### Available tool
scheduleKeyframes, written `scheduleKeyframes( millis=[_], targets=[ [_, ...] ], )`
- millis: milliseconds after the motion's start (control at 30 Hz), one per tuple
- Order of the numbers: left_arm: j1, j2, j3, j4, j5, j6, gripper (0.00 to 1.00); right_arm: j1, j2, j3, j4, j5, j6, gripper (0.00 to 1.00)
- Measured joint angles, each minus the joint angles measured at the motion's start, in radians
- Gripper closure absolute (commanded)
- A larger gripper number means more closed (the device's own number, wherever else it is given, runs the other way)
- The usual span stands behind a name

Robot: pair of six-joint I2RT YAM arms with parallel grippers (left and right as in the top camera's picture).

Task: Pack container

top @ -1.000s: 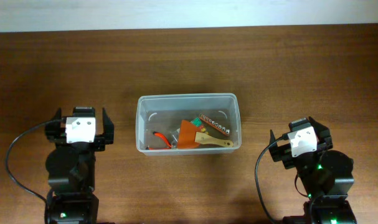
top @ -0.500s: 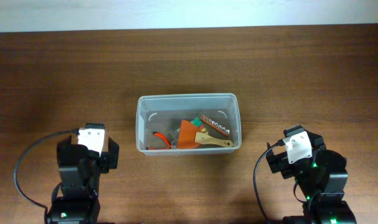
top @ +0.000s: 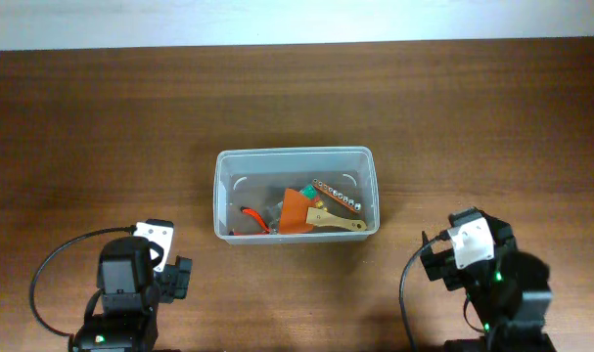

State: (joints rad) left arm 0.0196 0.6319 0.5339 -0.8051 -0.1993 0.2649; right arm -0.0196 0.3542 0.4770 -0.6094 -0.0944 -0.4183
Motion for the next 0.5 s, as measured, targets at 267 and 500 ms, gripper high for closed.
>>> scheduleKeyframes(
  millis=[267,500],
  targets=[
    [0.000,0.000,0.000,0.000,0.000,0.000,0.01,0.037,-0.307,-0.003,-0.073,-0.002,0.168,0.01],
    [0.000,0.000,0.000,0.000,0.000,0.000,0.01,0.054,-0.343,-0.061,0.133,0.050,0.290,0.01]
  ],
)
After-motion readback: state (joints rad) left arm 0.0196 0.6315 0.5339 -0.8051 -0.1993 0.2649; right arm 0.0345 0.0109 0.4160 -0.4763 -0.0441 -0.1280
